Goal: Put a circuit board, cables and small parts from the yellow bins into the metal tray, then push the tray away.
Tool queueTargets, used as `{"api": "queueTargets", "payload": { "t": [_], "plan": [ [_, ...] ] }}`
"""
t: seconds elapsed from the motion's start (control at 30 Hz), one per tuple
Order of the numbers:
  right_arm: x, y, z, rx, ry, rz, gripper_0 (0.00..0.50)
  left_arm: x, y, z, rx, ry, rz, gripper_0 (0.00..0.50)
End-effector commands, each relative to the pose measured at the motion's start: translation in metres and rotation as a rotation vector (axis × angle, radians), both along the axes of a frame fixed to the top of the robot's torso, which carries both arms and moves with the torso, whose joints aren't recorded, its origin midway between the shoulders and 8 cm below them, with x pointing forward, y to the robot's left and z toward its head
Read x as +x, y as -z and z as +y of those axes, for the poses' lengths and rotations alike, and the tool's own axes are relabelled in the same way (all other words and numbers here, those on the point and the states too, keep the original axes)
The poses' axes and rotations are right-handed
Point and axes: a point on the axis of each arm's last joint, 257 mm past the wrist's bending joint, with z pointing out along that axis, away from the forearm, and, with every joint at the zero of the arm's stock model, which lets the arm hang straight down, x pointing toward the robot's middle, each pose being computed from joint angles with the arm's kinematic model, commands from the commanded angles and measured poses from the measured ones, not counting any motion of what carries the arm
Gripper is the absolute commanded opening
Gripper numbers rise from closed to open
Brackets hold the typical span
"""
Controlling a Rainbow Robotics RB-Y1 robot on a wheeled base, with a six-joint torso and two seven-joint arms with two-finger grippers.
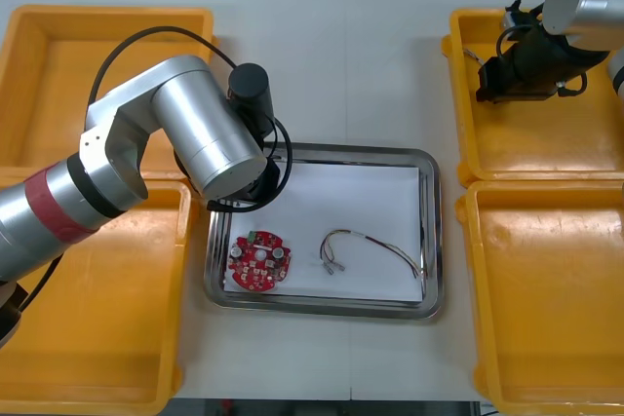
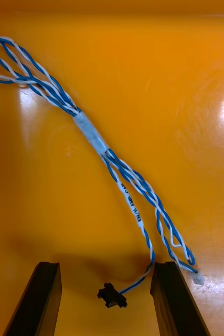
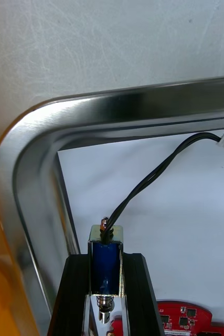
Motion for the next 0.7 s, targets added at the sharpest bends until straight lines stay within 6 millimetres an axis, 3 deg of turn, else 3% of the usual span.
{"api": "queueTargets", "payload": {
  "t": [0.03,0.27,0.37,0.4,0.47,0.53,0.57,0.6,0.7],
  "plan": [
    [0.001,-0.002,-0.007,0.008,0.029,-0.009,0.5,-0.008,0.007,-0.021,-0.054,-0.009,-0.019,0.003],
    [-0.001,0.003,-0.009,0.011,0.036,-0.003,0.5,-0.007,0.009,-0.021,-0.058,-0.021,-0.029,0.017],
    [-0.001,0.005,-0.01,0.01,0.037,-0.005,0.483,-0.006,0.009,-0.019,-0.058,-0.028,-0.029,0.14],
    [-0.002,0.007,-0.01,0.01,0.037,-0.005,0.468,-0.006,0.009,-0.019,-0.058,-0.028,-0.029,0.233],
    [-0.002,0.009,-0.011,0.007,0.036,-0.006,0.448,-0.006,0.009,-0.018,-0.055,-0.026,-0.029,0.352],
    [-0.001,0.01,-0.01,0.013,0.039,-0.009,0.363,-0.007,0.01,-0.018,-0.054,-0.027,-0.028,0.42],
    [-0.001,0.01,-0.011,0.013,0.037,-0.011,0.292,-0.006,0.009,-0.018,-0.054,-0.028,-0.03,0.475],
    [-0.002,0.011,-0.01,0.02,0.041,-0.01,0.142,-0.006,0.009,-0.018,-0.054,-0.028,-0.03,0.5],
    [-0.002,0.013,-0.01,0.021,0.039,-0.008,0.016,-0.004,0.008,-0.017,-0.057,-0.026,-0.039,0.5]
  ]
}}
